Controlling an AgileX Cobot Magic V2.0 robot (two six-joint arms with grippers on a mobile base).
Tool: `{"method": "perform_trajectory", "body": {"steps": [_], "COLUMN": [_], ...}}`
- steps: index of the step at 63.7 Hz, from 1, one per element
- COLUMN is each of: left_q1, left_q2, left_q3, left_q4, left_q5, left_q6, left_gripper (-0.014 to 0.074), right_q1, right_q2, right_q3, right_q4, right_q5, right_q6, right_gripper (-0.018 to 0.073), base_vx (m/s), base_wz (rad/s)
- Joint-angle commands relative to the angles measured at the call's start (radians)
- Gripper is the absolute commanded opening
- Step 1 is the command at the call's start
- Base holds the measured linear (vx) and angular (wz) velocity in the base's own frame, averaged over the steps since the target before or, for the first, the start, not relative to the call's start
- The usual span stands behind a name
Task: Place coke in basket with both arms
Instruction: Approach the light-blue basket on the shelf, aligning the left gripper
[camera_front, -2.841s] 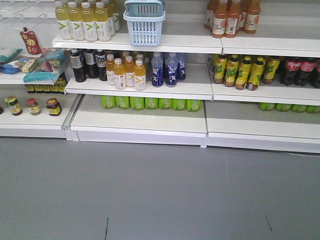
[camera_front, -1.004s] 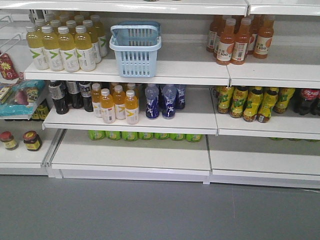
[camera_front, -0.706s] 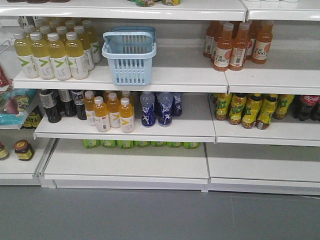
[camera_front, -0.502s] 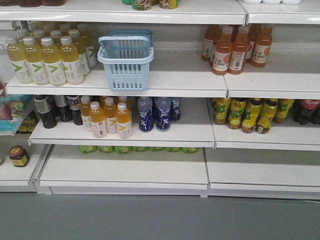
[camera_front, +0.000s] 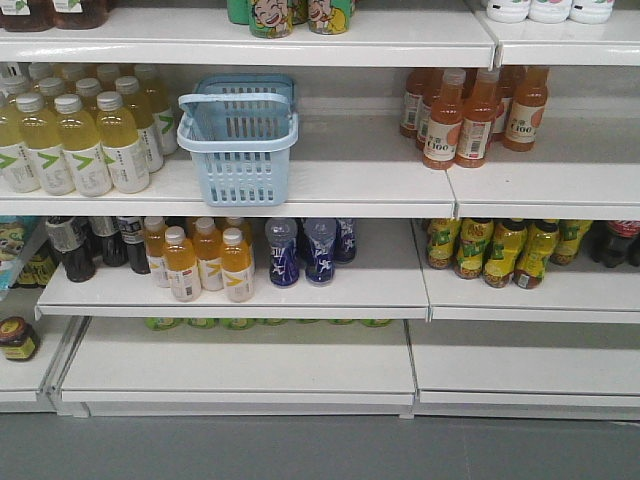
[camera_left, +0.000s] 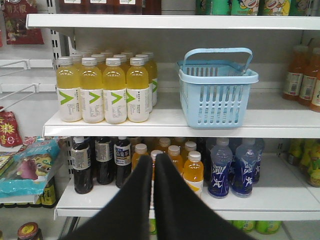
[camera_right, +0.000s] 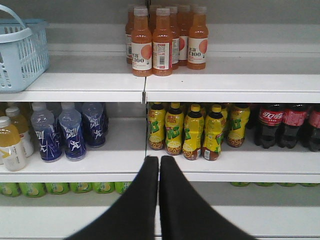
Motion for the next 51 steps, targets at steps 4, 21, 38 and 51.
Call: {"method": "perform_trajectory", "body": {"steps": [4, 21, 38, 51], "left_q1": [-0.002, -0.002, -0.002, -0.002], "left_q2": [-0.020, -0.020, -0.020, -0.020], "left_q3": [-0.033, -0.033, -0.033, -0.033], "left_q4": [0.000, 0.000, 0.000, 0.000], "left_q5": [-0.084, -0.084, -0.084, -0.084], "left_q6": [0.003, 0.003, 0.003, 0.003], "left_gripper": [-0.0006, -0.0006, -0.0006, -0.0006], "right_q1": [-0.004, -0.004, -0.004, -0.004], "right_q2": [-0.013, -0.013, -0.013, -0.013], "right_q3": [0.007, 0.007, 0.007, 0.007], "right_q4": [-0.009, -0.009, -0.009, -0.009], "right_q5": [-0.070, -0.070, -0.070, -0.070], "right_q6": [-0.005, -0.005, -0.005, -0.005], "right_gripper": [-0.0005, -0.0005, -0.0005, -0.0005], "base_vx": [0.11, 0.09, 0.08, 0.07], "base_wz": [-0.02, -0.02, -0.02, -0.01]}}
